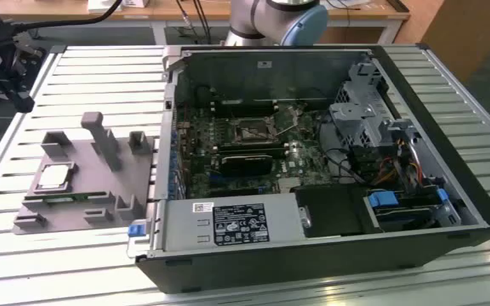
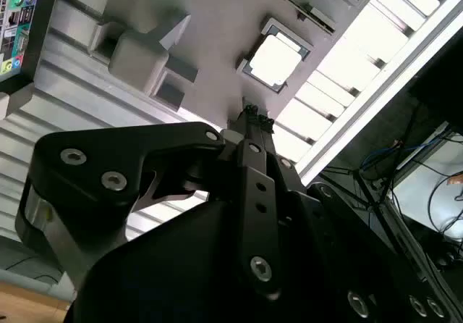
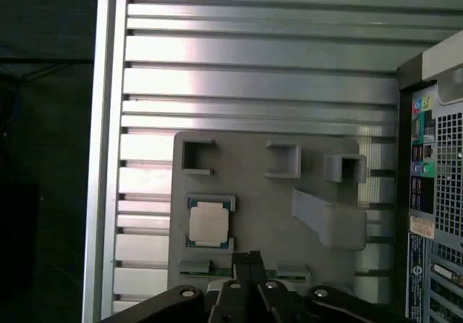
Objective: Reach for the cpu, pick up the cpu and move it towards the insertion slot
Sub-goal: 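Reach for the cpu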
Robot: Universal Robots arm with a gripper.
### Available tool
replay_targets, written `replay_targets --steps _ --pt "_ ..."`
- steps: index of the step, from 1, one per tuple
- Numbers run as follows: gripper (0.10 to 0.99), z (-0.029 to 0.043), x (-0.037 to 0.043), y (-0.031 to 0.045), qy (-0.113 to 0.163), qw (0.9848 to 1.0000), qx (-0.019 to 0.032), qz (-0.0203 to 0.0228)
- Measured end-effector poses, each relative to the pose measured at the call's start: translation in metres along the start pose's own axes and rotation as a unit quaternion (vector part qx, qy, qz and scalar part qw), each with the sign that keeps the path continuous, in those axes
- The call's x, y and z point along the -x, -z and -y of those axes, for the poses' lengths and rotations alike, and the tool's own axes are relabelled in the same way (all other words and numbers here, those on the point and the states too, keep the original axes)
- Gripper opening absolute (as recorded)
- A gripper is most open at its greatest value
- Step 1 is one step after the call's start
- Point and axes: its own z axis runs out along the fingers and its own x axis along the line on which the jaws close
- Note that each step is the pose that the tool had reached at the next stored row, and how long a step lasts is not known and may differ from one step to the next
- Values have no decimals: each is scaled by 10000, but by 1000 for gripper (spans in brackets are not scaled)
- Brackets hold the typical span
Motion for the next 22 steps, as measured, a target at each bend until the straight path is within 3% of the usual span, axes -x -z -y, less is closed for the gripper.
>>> replay_targets --steps 9,17,22 --pt "106 0 -5 0 0 10000 0 0" --pt "106 33 -127 -9 0 10000 0 0" --pt "106 80 -134 -23 2 10000 0 0"
